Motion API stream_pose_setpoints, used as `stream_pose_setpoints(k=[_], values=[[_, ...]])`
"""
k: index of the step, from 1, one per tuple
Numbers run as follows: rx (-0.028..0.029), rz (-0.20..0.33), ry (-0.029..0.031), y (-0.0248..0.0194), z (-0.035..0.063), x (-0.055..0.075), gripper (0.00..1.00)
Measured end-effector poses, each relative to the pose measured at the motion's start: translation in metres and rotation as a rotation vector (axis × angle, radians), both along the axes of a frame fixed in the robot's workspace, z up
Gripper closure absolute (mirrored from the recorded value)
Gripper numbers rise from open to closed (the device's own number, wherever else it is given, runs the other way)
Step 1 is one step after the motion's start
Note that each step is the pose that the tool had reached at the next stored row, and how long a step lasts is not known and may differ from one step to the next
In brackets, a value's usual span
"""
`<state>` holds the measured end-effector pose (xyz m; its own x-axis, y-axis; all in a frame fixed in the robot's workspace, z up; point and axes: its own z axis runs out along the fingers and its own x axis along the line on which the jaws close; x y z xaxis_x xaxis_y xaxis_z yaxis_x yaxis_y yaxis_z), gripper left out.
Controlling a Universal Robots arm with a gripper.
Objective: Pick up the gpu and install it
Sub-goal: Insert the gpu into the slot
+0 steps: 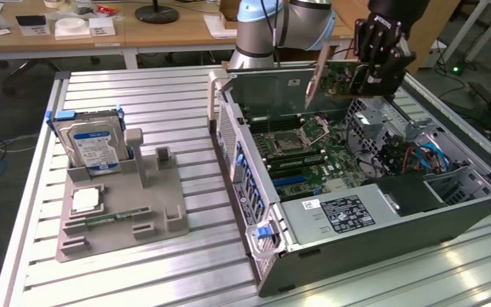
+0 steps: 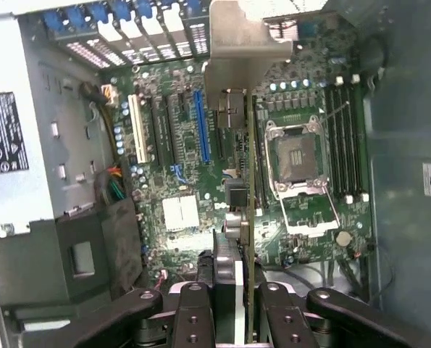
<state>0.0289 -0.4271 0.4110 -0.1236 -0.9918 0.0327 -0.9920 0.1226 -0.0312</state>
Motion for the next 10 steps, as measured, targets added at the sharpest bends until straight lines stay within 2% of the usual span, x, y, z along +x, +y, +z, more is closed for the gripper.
stream_pose_setpoints(k=[5,10], values=[[-0.0001,0.081,0.0,0.0,-0.0021,0.0,0.72],[0.0,0.086,0.0,0.0,-0.0023,0.0,0.72]])
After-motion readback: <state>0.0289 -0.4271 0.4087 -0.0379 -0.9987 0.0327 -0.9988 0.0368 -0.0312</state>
